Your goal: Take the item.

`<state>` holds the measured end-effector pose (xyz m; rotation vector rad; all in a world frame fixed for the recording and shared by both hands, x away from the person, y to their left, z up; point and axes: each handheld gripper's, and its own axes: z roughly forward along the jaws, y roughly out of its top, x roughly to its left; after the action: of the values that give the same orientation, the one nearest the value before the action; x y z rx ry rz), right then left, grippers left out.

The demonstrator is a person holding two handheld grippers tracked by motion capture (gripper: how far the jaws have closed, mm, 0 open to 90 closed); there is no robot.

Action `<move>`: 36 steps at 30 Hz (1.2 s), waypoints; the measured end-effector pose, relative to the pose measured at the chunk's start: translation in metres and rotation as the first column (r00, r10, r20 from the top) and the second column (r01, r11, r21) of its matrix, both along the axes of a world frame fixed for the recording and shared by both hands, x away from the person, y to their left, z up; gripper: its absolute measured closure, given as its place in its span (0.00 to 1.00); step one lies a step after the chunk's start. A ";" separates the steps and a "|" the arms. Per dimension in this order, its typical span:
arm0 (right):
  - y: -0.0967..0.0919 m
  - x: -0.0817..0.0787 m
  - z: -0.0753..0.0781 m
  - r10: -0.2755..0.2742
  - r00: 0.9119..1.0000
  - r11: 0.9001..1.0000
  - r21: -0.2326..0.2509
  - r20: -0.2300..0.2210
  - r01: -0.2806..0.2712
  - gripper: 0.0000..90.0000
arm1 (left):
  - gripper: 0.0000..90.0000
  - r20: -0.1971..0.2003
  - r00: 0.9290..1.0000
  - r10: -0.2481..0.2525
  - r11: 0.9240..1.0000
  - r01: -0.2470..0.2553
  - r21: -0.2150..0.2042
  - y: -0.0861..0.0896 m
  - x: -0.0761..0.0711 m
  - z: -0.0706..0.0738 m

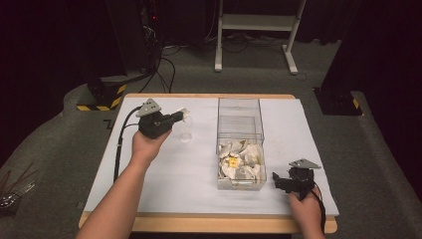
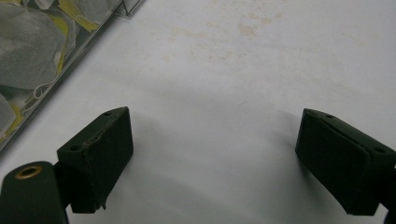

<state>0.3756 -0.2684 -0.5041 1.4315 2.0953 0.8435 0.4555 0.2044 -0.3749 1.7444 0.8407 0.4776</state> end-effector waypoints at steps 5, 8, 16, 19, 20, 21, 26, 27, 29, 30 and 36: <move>0.000 0.000 0.000 0.000 1.000 1.000 0.000 0.000 0.000 0.12 | 1.00 -0.052 0.999 0.002 1.000 -0.003 -0.013 -0.001 0.011 -0.010; 0.000 0.000 0.000 0.000 1.000 1.000 0.000 0.000 0.000 0.12 | 1.00 -0.072 0.997 0.010 1.000 -0.011 -0.010 -0.002 0.016 -0.016; 0.000 0.000 0.000 0.000 1.000 1.000 0.000 0.001 0.000 0.13 | 1.00 -0.111 0.993 0.038 0.999 -0.038 0.004 -0.003 0.023 -0.030; 0.000 0.000 0.000 0.000 1.000 1.000 0.000 0.001 0.000 0.13 | 1.00 -0.127 0.991 0.050 0.999 -0.050 0.002 -0.001 0.025 -0.036; 0.000 0.000 0.000 0.001 1.000 1.000 -0.001 0.001 -0.001 0.13 | 1.00 -0.127 0.991 0.050 0.999 -0.050 0.002 -0.001 0.025 -0.036; 0.000 0.000 0.000 0.001 1.000 1.000 -0.001 0.001 -0.001 0.13 | 1.00 -0.141 0.989 0.048 0.999 -0.050 -0.009 0.000 0.026 -0.037; 0.000 0.000 0.000 0.001 1.000 1.000 -0.001 0.001 -0.001 0.13 | 0.99 -0.169 0.984 0.058 0.998 -0.057 0.008 0.000 0.030 -0.045; 0.000 0.000 0.000 0.001 1.000 1.000 -0.001 0.001 -0.001 0.13 | 0.99 -0.174 0.983 0.061 0.998 -0.061 0.009 -0.001 0.030 -0.046; 0.000 0.000 0.000 0.001 1.000 1.000 -0.001 0.001 -0.001 0.13 | 0.94 -0.176 0.982 0.073 0.997 -0.072 0.012 -0.002 0.031 -0.046; 0.000 0.000 0.000 0.001 1.000 1.000 0.000 0.001 -0.001 0.13 | 0.82 -0.171 0.982 0.082 0.997 -0.080 0.019 -0.003 0.030 -0.045; 0.000 0.000 0.000 0.001 1.000 1.000 0.000 0.001 -0.001 0.13 | 0.62 -0.140 0.985 0.096 0.994 -0.087 0.068 -0.005 0.023 -0.041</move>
<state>0.3754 -0.2683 -0.5040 1.4298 2.0959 0.8441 0.4781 0.1991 -0.4156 1.8183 1.0217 0.4467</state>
